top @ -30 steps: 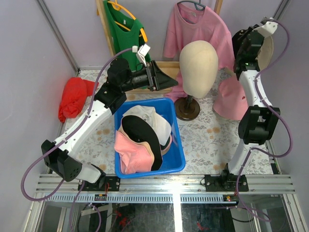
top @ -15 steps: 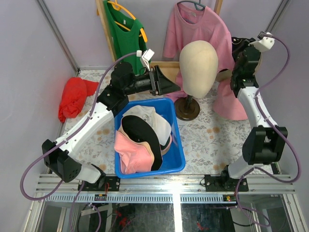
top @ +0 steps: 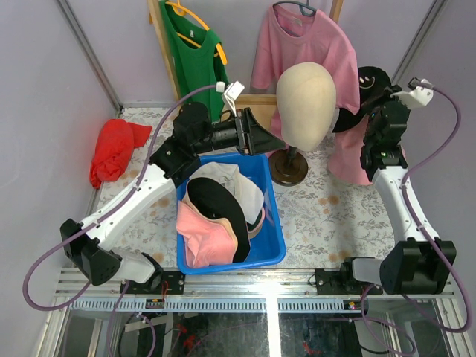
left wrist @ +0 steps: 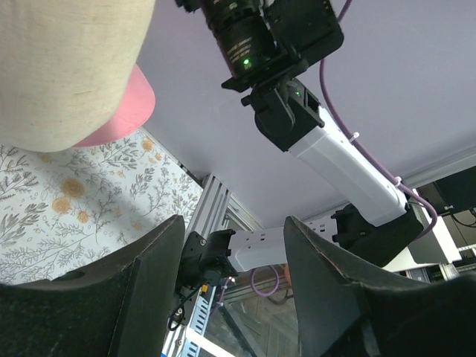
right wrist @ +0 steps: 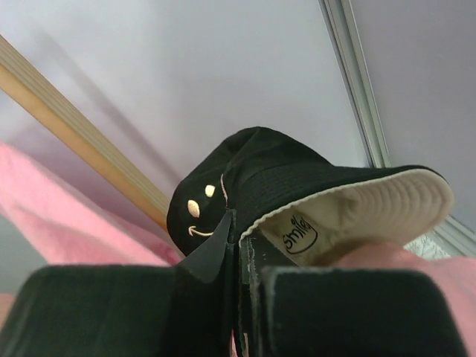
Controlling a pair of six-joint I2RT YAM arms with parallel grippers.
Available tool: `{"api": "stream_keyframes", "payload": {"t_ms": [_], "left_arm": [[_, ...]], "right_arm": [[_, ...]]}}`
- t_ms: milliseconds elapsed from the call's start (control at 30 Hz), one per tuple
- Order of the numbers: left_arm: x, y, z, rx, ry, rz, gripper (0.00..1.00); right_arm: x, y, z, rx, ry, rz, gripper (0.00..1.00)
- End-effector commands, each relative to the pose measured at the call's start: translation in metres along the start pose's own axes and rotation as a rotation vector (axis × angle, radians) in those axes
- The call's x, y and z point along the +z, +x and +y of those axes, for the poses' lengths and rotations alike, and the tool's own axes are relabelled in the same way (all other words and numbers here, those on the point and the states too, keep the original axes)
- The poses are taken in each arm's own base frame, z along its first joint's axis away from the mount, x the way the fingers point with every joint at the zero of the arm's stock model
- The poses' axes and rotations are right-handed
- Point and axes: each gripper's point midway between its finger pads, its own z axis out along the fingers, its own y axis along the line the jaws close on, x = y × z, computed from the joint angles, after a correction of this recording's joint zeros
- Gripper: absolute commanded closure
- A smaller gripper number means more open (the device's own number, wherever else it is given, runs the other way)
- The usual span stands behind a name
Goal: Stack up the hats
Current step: Stack the hat on the hat.
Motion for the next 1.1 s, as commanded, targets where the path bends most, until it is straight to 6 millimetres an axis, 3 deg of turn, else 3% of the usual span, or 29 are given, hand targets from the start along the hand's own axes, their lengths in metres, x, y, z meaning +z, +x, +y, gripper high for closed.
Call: {"api": "stream_keyframes", "payload": {"t_ms": [0,267,600,1067], "left_arm": [[-0.001,-0.003,-0.019,0.058,0.042,-0.033,0.44],[0.01,0.01,-0.024,0.061,0.051,0.001,0.44],[0.027,0.03,-0.016,0.052,0.034,0.038,0.44],[0.068,0.077,-0.001,0.069,-0.025,0.126,0.45]], "right_arm": [[-0.021,-0.012,-0.001,0.058,-0.024,-0.022,1.0],[-0.052,0.001,-0.024,0.074,0.017,0.013,1.0],[-0.084,0.004,-0.048,0.068,0.077,0.029,1.0],[-0.092,0.044,-0.094,0.078,0.242,0.104,1.0]]}}
